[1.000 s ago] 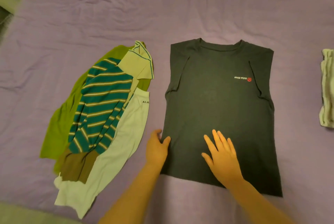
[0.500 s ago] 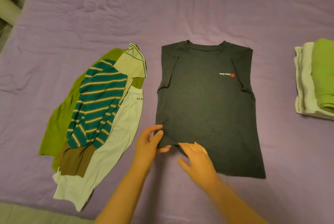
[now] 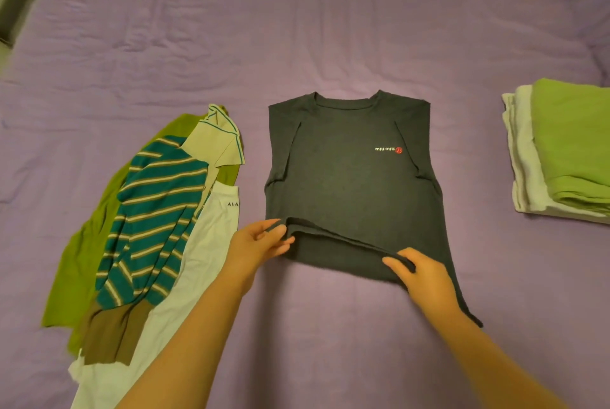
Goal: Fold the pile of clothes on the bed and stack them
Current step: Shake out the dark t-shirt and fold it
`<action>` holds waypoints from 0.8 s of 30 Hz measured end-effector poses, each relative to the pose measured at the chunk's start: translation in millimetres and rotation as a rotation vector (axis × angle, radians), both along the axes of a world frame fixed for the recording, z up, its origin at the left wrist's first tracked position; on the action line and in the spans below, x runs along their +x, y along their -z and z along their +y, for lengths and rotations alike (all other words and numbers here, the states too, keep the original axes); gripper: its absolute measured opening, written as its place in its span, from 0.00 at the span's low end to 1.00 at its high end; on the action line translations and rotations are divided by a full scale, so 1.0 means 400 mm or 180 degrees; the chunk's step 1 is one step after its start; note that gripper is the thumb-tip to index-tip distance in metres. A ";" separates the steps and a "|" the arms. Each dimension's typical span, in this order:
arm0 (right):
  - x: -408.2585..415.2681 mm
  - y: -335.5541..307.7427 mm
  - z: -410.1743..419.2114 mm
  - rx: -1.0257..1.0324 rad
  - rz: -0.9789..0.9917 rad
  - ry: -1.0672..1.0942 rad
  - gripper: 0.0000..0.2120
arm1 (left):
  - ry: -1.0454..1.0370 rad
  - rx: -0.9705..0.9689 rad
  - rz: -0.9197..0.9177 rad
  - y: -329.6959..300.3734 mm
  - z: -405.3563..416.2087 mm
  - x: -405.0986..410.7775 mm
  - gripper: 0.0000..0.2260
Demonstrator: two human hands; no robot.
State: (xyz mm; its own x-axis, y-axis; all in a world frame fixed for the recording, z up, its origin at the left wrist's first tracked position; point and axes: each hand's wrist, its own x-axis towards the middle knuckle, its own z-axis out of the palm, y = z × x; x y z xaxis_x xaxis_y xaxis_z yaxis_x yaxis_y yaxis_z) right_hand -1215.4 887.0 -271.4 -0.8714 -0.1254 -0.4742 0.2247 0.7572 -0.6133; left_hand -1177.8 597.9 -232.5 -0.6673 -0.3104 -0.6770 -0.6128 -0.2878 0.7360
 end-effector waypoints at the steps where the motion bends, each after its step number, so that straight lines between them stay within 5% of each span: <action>1: -0.028 -0.002 0.002 0.0055 0.0106 -0.0039 0.10 | 0.0165 -0.0038 0.0022 0.004 -0.006 -0.016 0.17; 6: -0.191 -0.019 -0.004 0.0460 0.0522 -0.0543 0.13 | 0.0770 -0.0618 -0.0103 0.021 -0.036 -0.104 0.22; 11: -0.358 -0.022 -0.029 0.0695 0.0278 -0.1165 0.10 | -0.0245 -0.0563 -0.0201 0.040 -0.070 -0.211 0.11; 17: -0.538 -0.023 -0.072 0.0994 0.0572 -0.0868 0.15 | -0.0525 -0.0268 -0.0130 0.047 -0.110 -0.383 0.06; 21: -0.662 -0.015 -0.084 0.1354 0.0325 -0.1699 0.09 | -0.0792 -0.0220 -0.0234 0.065 -0.148 -0.498 0.06; 24: -0.750 -0.014 -0.082 0.1769 0.0486 -0.1660 0.16 | -0.0871 -0.0100 -0.0184 0.083 -0.171 -0.571 0.08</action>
